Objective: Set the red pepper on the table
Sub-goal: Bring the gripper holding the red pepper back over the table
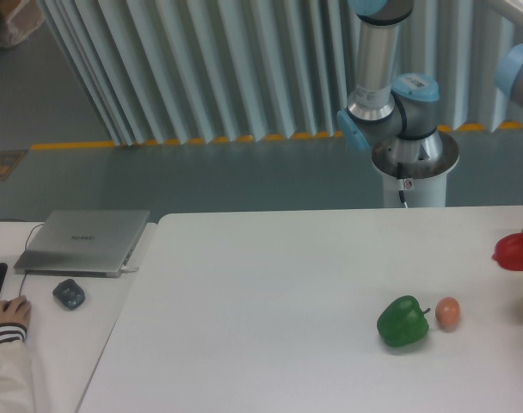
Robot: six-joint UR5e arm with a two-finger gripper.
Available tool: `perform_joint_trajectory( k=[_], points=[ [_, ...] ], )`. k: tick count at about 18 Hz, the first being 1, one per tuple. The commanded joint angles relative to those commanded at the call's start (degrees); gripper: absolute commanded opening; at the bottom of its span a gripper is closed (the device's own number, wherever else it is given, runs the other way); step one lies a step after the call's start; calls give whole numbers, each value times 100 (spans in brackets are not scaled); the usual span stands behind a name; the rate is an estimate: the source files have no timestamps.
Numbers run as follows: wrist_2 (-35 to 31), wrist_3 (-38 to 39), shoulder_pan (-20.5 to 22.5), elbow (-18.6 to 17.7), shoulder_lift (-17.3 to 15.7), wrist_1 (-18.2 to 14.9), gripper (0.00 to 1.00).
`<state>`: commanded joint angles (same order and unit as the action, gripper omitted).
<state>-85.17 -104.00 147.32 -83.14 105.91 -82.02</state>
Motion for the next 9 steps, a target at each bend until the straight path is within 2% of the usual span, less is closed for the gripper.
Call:
perform_joint_trajectory(
  k=[3,5,7,9],
  points=[
    [0,730,-316,-9,114,606,22],
    [0,1021,-422,9,202,888,22],
    [-18,1346,-502,17,334,1423,22],
    [-35,1496,-563,9,413,1496,22]
  ],
)
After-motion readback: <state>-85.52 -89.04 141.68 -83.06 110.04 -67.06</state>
